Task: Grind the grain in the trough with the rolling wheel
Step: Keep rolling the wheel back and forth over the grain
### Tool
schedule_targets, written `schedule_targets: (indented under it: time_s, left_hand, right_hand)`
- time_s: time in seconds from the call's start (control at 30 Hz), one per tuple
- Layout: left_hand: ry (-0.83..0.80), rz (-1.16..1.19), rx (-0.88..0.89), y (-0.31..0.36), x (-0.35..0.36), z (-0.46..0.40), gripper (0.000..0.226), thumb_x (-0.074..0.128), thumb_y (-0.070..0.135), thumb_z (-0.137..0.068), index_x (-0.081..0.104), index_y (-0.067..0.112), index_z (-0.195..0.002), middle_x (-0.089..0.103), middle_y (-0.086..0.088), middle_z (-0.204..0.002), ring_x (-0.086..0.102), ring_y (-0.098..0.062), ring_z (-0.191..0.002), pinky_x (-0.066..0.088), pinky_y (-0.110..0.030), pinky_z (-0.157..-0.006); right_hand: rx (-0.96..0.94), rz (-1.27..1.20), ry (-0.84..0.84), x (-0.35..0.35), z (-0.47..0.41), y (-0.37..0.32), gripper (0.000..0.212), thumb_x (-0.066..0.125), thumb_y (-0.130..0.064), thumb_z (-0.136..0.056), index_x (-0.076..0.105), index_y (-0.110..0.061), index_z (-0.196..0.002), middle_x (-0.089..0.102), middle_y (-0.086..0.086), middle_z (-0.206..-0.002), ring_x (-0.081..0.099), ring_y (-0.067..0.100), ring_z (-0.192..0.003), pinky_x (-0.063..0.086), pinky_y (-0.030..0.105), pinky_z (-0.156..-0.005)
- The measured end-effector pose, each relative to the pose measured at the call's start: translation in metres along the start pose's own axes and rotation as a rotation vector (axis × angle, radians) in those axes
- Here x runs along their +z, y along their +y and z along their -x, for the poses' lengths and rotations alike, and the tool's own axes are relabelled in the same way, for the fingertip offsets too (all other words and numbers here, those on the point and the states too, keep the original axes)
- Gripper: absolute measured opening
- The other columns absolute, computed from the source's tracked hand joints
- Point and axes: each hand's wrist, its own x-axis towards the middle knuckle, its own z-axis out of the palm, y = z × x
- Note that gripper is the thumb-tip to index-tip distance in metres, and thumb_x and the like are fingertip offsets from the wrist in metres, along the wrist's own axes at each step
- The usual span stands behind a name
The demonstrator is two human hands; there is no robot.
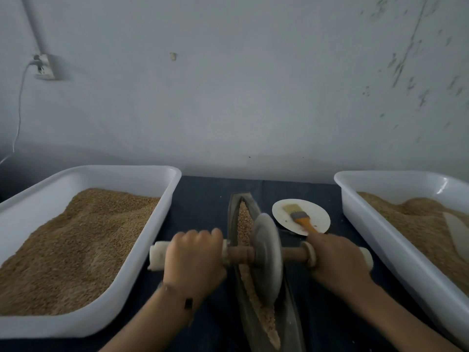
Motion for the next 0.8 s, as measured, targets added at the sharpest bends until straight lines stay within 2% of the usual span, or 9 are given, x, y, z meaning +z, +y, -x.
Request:
schedule_targets:
  time_s: [0.07, 0.1, 0.23, 0.37, 0.43, 0.53, 0.6, 0.7, 0.8]
  left_hand:
    - [0.11, 0.072, 0.063, 0.007, -0.01, 0.021, 0.037, 0.079, 0.022, -0.043, 0.046, 0.021, -0.059, 0.046, 0.004, -0.05, 0.044, -0.016, -0.042, 0.031, -0.027, -0.046]
    - [0.147, 0.077, 0.069, 0.009, -0.014, 0.028, 0.037, 0.08, 0.017, -0.037, 0.048, 0.019, -0.057, 0.046, 0.002, -0.049, 0.044, -0.018, -0.041, 0.032, -0.026, -0.044]
    - [0.219, 0.05, 0.066, 0.007, -0.011, 0.046, 0.035, 0.08, 0.013, -0.038, 0.049, 0.018, -0.056, 0.045, 0.001, -0.05, 0.044, -0.019, -0.043, 0.035, -0.029, -0.043]
    - [0.26, 0.1, 0.031, -0.001, 0.009, 0.042, 0.038, 0.081, 0.013, -0.037, 0.047, 0.018, -0.054, 0.044, 0.002, -0.048, 0.043, -0.019, -0.04, 0.031, -0.027, -0.042]
    - [0.274, 0.125, -0.022, -0.006, 0.022, 0.03, 0.04, 0.084, 0.013, -0.043, 0.046, 0.018, -0.054, 0.044, 0.003, -0.047, 0.043, -0.019, -0.039, 0.028, -0.026, -0.043]
    - [0.314, 0.145, -0.083, -0.013, 0.043, 0.006, 0.033, 0.08, 0.01, -0.06, 0.047, 0.015, -0.054, 0.046, 0.0, -0.047, 0.043, -0.02, -0.038, 0.03, -0.026, -0.045]
    - [0.313, 0.147, -0.112, -0.018, 0.052, -0.011, 0.03, 0.077, 0.011, -0.066, 0.049, 0.012, -0.056, 0.047, -0.002, -0.047, 0.044, -0.02, -0.039, 0.033, -0.026, -0.044]
    - [0.258, 0.176, -0.158, -0.025, 0.062, -0.037, 0.029, 0.078, 0.009, -0.067, 0.05, 0.01, -0.058, 0.052, -0.006, -0.049, 0.048, -0.023, -0.041, 0.035, -0.027, -0.046]
    - [0.144, 0.172, -0.233, -0.029, 0.064, -0.051, 0.022, 0.067, 0.017, -0.083, 0.052, 0.012, -0.068, 0.059, -0.005, -0.061, 0.055, -0.024, -0.056, 0.038, -0.03, -0.056]
  right_hand:
    - [-0.051, -0.048, 0.14, 0.0, 0.023, 0.002, 0.037, 0.089, -0.016, -0.054, 0.057, -0.023, -0.071, 0.054, -0.006, -0.064, 0.051, 0.015, -0.053, 0.039, 0.029, -0.049]
    - [-0.069, -0.054, 0.19, 0.0, 0.032, 0.003, 0.04, 0.091, -0.014, -0.048, 0.058, -0.022, -0.07, 0.054, -0.006, -0.063, 0.049, 0.014, -0.051, 0.037, 0.029, -0.048]
    - [-0.157, 0.009, 0.294, -0.005, 0.042, 0.007, 0.045, 0.09, -0.006, -0.041, 0.063, -0.018, -0.074, 0.055, -0.003, -0.066, 0.05, 0.018, -0.053, 0.034, 0.029, -0.051]
    - [-0.245, 0.047, 0.349, -0.01, 0.025, 0.005, 0.039, 0.085, -0.001, -0.041, 0.061, -0.016, -0.068, 0.054, 0.0, -0.062, 0.049, 0.021, -0.051, 0.034, 0.029, -0.049]
    - [-0.25, 0.058, 0.362, -0.009, 0.007, 0.002, 0.036, 0.086, -0.004, -0.046, 0.06, -0.015, -0.068, 0.054, 0.001, -0.062, 0.05, 0.022, -0.051, 0.032, 0.028, -0.05]
    - [-0.223, 0.09, 0.354, -0.002, -0.026, -0.002, 0.033, 0.086, -0.005, -0.048, 0.063, -0.011, -0.072, 0.06, 0.004, -0.065, 0.055, 0.025, -0.056, 0.044, 0.034, -0.049]
    - [-0.193, 0.108, 0.341, 0.004, -0.049, -0.004, 0.032, 0.085, -0.003, -0.049, 0.061, -0.01, -0.068, 0.06, 0.005, -0.064, 0.056, 0.026, -0.055, 0.046, 0.035, -0.05]
    - [-0.166, 0.138, 0.322, 0.007, -0.08, -0.007, 0.031, 0.079, 0.002, -0.048, 0.054, -0.011, -0.063, 0.056, 0.006, -0.057, 0.052, 0.026, -0.051, 0.033, 0.03, -0.05]
    - [-0.158, 0.164, 0.3, 0.007, -0.094, -0.007, 0.032, 0.075, 0.006, -0.045, 0.054, -0.009, -0.062, 0.053, 0.006, -0.055, 0.05, 0.028, -0.048, 0.026, 0.029, -0.05]
